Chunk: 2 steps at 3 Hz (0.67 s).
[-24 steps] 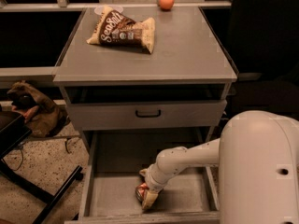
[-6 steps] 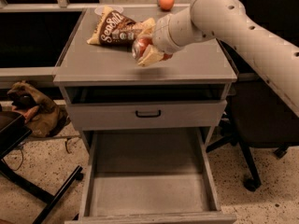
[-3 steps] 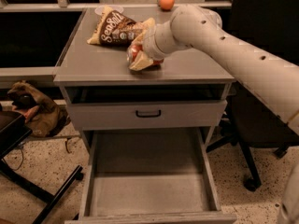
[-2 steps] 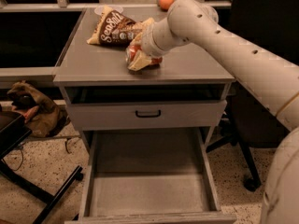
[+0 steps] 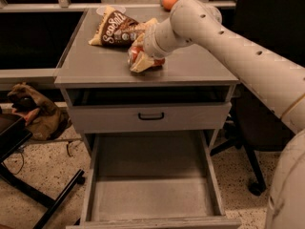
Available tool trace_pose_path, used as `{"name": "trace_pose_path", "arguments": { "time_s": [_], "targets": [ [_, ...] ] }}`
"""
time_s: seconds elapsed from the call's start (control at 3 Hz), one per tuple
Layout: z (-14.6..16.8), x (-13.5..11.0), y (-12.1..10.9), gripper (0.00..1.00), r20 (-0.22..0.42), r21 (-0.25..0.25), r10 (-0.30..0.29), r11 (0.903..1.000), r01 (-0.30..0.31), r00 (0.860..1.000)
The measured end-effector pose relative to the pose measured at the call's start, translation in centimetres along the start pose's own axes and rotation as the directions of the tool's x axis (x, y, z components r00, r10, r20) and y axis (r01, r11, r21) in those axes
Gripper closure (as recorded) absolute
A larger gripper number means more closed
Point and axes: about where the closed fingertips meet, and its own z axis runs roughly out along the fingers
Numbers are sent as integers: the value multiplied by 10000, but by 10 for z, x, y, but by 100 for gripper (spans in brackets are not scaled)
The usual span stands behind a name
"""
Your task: Pick coke can from middle drawer and place on counter
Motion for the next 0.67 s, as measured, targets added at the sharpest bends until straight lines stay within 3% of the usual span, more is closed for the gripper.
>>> {"name": "trace_pose_path", "arguments": {
  "time_s": [0.67],
  "targets": [
    [0, 0, 0, 12, 0, -1, 0, 10000, 0, 10000]
  ]
}}
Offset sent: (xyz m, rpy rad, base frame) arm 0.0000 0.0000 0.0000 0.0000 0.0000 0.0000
